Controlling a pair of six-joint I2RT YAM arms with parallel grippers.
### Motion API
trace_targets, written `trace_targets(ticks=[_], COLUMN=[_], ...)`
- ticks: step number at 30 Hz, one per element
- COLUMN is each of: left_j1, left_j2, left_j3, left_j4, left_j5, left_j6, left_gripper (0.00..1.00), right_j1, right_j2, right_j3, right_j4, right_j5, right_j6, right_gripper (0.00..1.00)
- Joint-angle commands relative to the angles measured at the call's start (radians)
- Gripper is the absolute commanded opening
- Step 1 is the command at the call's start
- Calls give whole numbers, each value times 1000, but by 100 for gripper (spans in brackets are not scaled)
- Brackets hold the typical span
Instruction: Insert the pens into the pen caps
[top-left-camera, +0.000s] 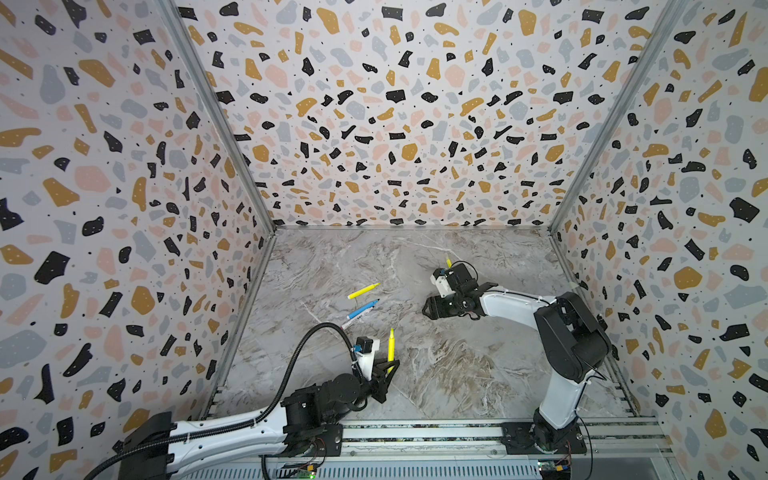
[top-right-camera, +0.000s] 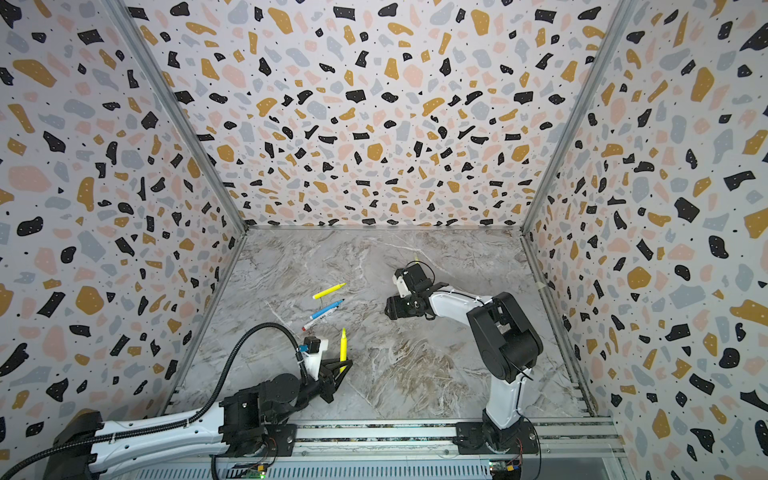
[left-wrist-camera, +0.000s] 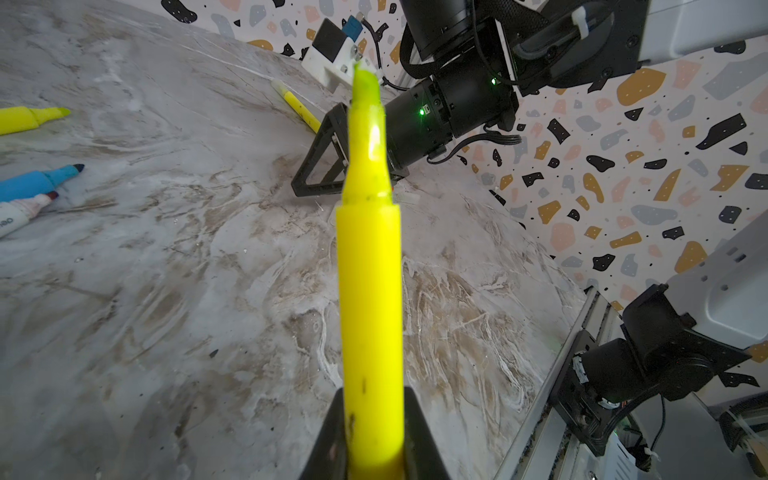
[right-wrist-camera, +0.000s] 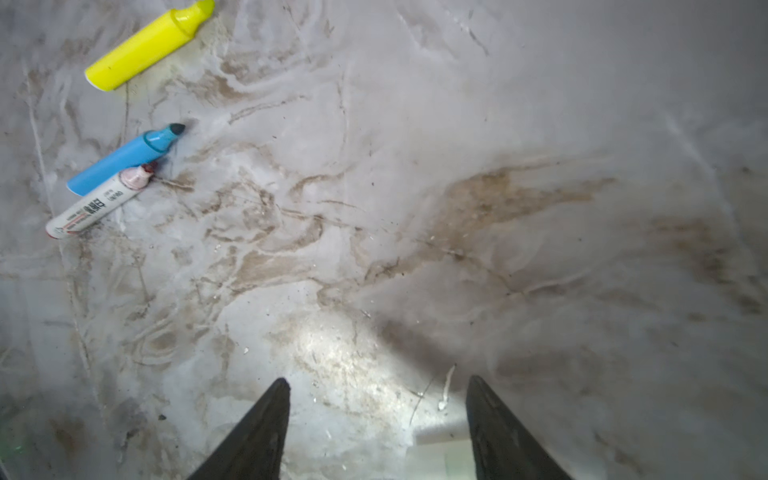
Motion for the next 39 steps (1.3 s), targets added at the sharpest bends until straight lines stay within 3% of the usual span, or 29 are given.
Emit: trace_targets(ticks=[1,20,30,39], left_j1=[-4,-4,-4,-4], left_j2=[-16,-22,-16,-20], left_j3=[-6,-14,-20,-23], left_j4=[20,25,43,41], left_j5=[-23,-24,-21,-20], left_j6=[-6,-11,-14,-18], left_gripper=[0,0,1,1], right_j1=[-6,-8,66,93], right_j2=[-7,-87,-175,-203], right_j3=[19,-125,-255,-264], right_j4=[-30,6,76,79], right_j5=[8,37,48,37], right_j6=[-30,-16,55,55], right_gripper=[68,67,67,67])
